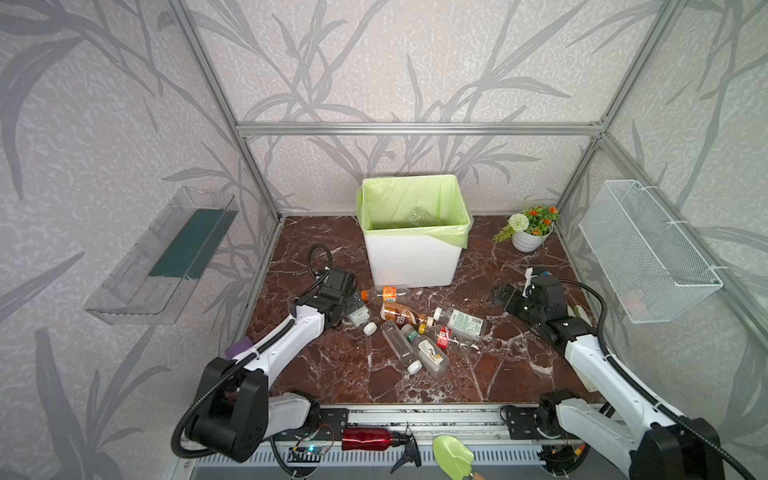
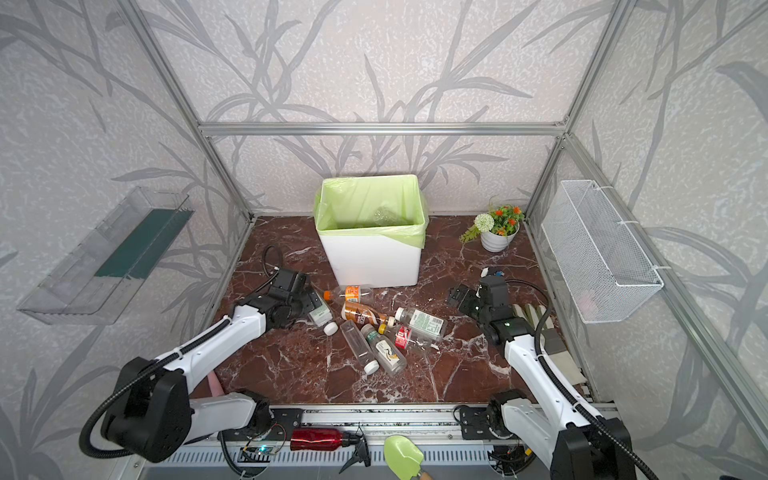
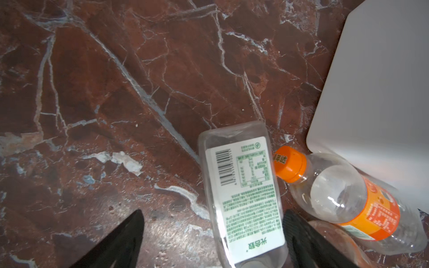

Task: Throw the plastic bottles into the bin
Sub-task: 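Close the left gripper on the green-label bottle while the right hovers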

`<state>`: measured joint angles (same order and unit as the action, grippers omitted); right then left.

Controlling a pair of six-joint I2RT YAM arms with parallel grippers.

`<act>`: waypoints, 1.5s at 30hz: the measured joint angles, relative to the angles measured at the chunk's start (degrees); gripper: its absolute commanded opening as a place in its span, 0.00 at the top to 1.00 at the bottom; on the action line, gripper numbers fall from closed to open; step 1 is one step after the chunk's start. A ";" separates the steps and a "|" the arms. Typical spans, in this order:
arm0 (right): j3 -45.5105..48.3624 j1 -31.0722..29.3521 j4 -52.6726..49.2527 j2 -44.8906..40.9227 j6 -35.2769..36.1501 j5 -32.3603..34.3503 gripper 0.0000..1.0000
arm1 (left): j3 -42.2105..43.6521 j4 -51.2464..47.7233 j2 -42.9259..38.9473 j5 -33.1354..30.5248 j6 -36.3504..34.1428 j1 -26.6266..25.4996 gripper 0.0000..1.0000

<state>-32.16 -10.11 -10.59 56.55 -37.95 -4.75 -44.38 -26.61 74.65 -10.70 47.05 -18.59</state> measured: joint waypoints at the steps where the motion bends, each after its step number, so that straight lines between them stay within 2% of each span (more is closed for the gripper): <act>1: 0.07 0.15 0.04 -0.02 -0.04 0.13 0.01 | -0.50 0.11 0.94 -0.17 0.00 -0.22 0.06; 14: 1.11 3.13 0.07 -1.22 -0.17 0.26 0.01 | -5.33 1.20 11.04 -0.35 -0.90 -0.81 0.07; 25: 2.03 4.24 0.04 -1.88 -0.98 0.28 0.01 | -6.14 2.64 14.53 1.36 -2.40 -0.81 0.20; 45: 2.27 5.57 -0.07 -4.26 -1.62 0.28 0.01 | -6.86 1.42 18.49 1.57 -3.82 -0.35 0.17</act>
<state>-29.89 -4.54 -10.66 52.29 -39.57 -4.47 -51.24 -25.19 93.14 -9.13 43.22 -18.94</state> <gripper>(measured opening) 0.991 0.828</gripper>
